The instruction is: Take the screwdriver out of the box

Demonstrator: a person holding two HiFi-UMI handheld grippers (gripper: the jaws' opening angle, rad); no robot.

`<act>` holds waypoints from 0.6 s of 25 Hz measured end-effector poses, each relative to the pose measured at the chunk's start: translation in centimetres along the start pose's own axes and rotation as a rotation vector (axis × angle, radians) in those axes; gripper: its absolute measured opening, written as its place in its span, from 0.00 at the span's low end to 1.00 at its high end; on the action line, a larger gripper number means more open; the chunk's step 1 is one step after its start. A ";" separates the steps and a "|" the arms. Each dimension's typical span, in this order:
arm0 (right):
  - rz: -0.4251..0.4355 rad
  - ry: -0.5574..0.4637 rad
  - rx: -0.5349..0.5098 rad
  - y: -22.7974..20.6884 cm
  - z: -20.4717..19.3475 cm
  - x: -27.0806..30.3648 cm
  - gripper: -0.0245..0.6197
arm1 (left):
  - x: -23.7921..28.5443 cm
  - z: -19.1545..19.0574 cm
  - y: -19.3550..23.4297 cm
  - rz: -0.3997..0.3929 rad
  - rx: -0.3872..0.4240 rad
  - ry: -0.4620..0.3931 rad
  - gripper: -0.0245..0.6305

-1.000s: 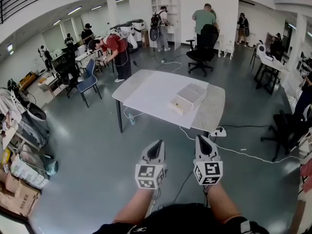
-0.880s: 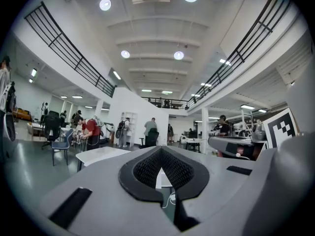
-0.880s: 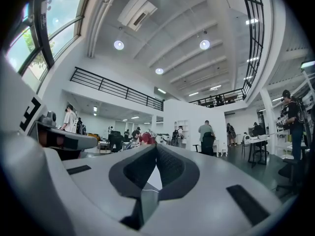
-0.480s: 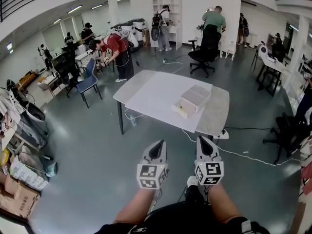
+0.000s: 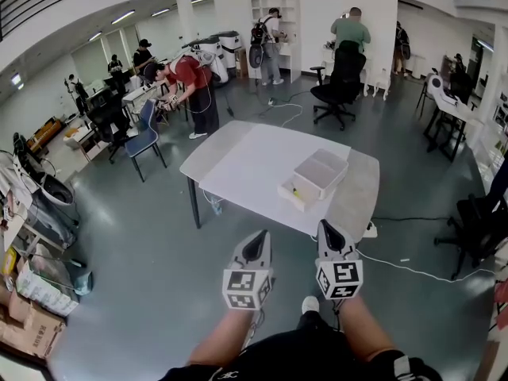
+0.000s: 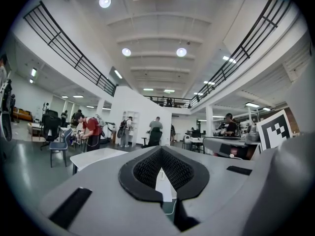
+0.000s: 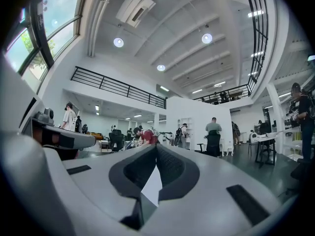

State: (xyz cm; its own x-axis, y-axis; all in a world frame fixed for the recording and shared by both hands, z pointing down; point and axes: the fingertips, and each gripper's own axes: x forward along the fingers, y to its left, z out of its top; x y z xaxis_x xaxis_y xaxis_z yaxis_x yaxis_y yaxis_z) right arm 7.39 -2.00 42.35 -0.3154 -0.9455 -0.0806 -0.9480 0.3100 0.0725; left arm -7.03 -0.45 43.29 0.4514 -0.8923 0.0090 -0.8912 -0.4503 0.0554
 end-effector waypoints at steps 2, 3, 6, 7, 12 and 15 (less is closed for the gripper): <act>0.003 0.002 0.006 -1.6 -0.4 1.8 0.06 | 2.4 -0.1 -0.1 -0.004 0.003 0.005 0.05; 0.005 0.004 0.011 -2.3 -0.6 2.8 0.06 | 3.6 -0.2 -0.1 -0.006 0.005 0.010 0.05; 0.021 0.010 0.026 -4.5 -1.4 5.9 0.06 | 7.4 -0.3 0.1 -0.007 0.005 0.028 0.05; 0.028 0.013 0.031 -5.2 -1.6 7.0 0.06 | 8.6 -0.3 0.3 -0.003 0.005 0.033 0.05; 0.064 0.033 0.034 -8.4 -2.3 12.1 0.06 | 14.7 0.2 1.5 0.024 0.006 0.047 0.05; 0.085 0.049 0.027 -10.6 -2.8 15.2 0.06 | 18.5 0.4 2.3 0.041 -0.003 0.049 0.05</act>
State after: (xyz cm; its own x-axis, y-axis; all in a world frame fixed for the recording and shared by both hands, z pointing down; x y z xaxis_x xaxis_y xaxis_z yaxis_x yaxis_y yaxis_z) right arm 12.75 -19.96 43.09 -0.3927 -0.9193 -0.0265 -0.9190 0.3911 0.0497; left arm -0.74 -18.04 43.16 0.4164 -0.9072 0.0599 -0.9088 -0.4133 0.0574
